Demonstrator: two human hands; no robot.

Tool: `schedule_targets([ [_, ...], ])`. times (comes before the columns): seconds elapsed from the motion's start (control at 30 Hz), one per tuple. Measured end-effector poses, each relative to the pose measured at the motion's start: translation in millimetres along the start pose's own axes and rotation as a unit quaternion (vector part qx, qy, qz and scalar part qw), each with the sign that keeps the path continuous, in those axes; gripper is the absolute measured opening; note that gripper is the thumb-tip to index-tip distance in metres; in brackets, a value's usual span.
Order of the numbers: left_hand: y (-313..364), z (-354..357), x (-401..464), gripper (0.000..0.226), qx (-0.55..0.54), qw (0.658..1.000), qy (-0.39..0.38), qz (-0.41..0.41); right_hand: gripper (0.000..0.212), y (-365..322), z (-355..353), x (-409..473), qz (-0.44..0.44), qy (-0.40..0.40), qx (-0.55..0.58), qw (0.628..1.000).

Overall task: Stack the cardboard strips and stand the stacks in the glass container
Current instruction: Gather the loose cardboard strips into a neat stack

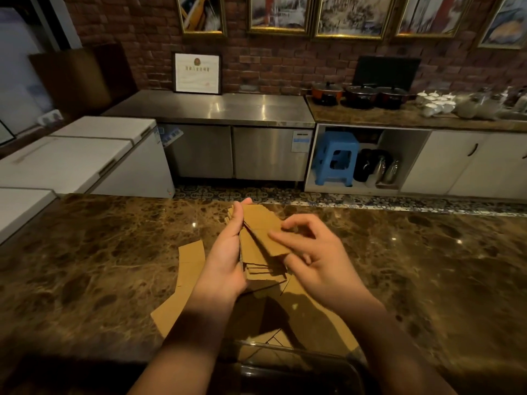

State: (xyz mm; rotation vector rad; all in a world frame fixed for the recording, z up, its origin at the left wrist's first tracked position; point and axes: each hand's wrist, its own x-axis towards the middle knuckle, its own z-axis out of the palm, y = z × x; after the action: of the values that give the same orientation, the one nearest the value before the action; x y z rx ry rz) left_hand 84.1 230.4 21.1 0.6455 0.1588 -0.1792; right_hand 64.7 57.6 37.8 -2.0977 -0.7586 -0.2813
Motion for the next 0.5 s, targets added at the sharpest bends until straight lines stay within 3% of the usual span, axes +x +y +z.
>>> schedule_targets([
  [0.3,-1.3,-10.0,2.3,0.048,0.020,0.999,-0.041,0.000,0.064,3.2,17.2,-10.6,-0.029,-0.090,-0.133,0.987],
  [0.5,-2.0,-27.4,-4.7,0.047,-0.042,0.993,-0.102,-0.035,0.053,14.7,28.5,-13.4,-0.011,-0.031,-0.068,0.997],
])
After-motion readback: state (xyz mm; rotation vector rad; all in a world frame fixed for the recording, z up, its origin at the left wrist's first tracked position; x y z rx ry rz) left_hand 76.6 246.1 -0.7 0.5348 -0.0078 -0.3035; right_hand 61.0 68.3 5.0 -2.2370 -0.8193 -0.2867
